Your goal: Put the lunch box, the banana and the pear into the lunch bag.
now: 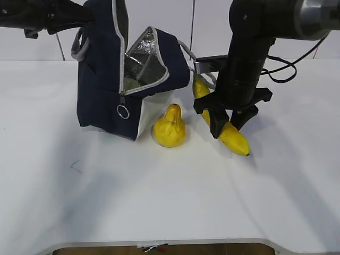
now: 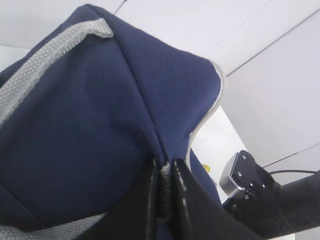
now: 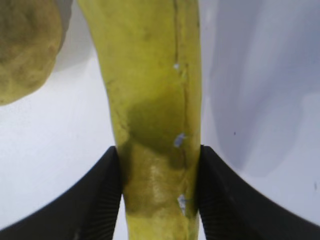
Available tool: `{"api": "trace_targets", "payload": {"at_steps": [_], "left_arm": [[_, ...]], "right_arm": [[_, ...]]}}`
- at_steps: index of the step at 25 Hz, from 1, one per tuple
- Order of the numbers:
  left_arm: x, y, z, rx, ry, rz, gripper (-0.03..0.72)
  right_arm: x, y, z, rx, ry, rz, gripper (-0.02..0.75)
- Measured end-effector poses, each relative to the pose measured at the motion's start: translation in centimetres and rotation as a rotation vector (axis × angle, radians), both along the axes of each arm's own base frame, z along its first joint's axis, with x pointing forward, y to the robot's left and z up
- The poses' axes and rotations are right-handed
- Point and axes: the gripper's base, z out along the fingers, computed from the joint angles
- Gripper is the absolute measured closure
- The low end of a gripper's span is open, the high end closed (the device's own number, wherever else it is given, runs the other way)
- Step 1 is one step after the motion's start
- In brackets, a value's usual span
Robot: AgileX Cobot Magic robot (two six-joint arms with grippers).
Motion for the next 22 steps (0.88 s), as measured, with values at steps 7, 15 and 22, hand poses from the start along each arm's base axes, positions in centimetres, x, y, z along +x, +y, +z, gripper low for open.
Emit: {"api": "trace_targets", "payload": {"at_steps": [7,15,22], "left_arm": [[0.14,0.04,0.17,-0.019,-0.009,0.017,0.670],[0.17,0.06,0.20,-0.020,-0.011,0.020,0.670],[0.23,0.07,0.31,-0.037,-0.011,0.030,0.670]], "right_arm": [[-0.85,-0.14,-0.75,0.002,0.043,-0.005,0.374],[-0.96,0.00,-0.38,0.024,0.042,-0.011,0.374],[-1.05,0.30,-0.34,0.057,0.053,-0.024,0.374]]}}
